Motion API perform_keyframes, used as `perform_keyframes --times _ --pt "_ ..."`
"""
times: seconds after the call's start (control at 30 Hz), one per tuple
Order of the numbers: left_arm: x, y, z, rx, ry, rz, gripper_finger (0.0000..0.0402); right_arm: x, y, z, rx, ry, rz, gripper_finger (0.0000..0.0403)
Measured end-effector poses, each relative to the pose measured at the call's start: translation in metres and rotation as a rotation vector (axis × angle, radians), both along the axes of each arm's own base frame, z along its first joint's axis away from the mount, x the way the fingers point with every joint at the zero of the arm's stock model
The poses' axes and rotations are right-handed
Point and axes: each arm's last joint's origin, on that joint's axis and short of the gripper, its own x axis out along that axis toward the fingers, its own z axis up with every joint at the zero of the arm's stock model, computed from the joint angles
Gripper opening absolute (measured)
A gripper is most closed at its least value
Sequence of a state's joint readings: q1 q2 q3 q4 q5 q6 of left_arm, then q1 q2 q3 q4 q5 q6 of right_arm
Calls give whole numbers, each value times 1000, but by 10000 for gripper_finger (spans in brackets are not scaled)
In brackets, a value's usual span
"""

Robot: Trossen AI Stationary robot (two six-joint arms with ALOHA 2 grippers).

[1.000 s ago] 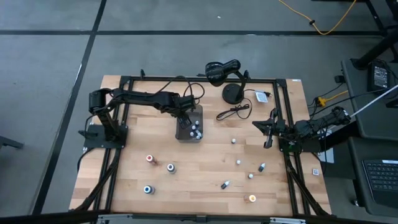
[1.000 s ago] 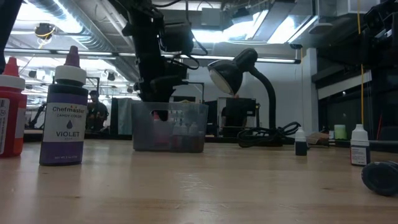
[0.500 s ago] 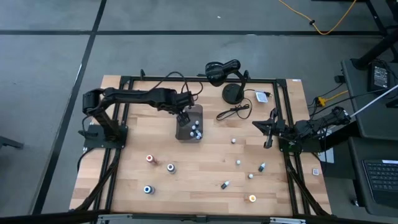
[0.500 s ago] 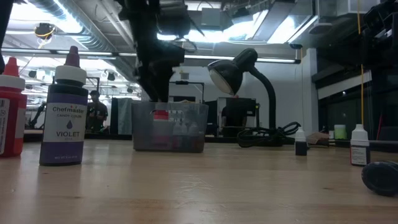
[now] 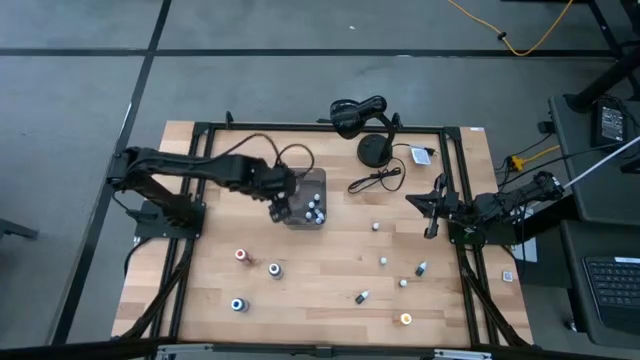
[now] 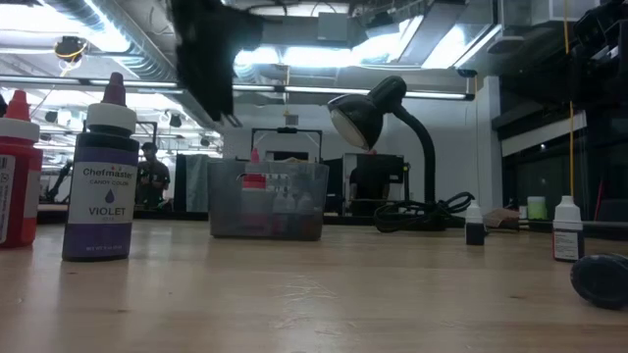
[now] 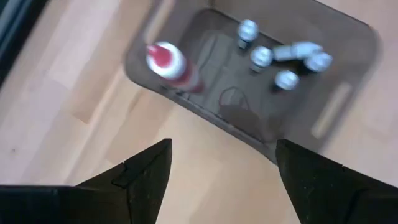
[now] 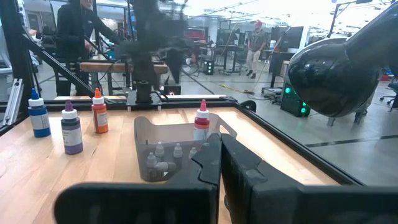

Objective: Pick & Place food coloring
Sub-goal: Put the big purple food coloring bottle into the gray transparent bin

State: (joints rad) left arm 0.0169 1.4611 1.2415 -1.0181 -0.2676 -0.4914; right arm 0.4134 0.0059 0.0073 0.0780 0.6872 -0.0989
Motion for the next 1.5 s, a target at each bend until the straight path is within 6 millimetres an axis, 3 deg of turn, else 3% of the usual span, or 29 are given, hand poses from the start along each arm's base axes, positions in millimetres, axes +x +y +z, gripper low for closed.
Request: perform_keyframes --times 0.43,0.6,0.8,0.97,1.5 --pt "-20 -99 2 -95 5 -241 274 0 0 0 0 0 0 15" --pt "-30 -124 1 -169 13 -270 274 0 0 0 0 0 0 15" --pt "-34 -145 -3 -255 23 -277 273 0 0 0 0 0 0 15" --pt "-25 -161 -11 -250 45 -282 273 0 0 0 0 0 0 15" --pt "6 -177 -49 -147 104 -244 271 0 0 0 0 0 0 15"
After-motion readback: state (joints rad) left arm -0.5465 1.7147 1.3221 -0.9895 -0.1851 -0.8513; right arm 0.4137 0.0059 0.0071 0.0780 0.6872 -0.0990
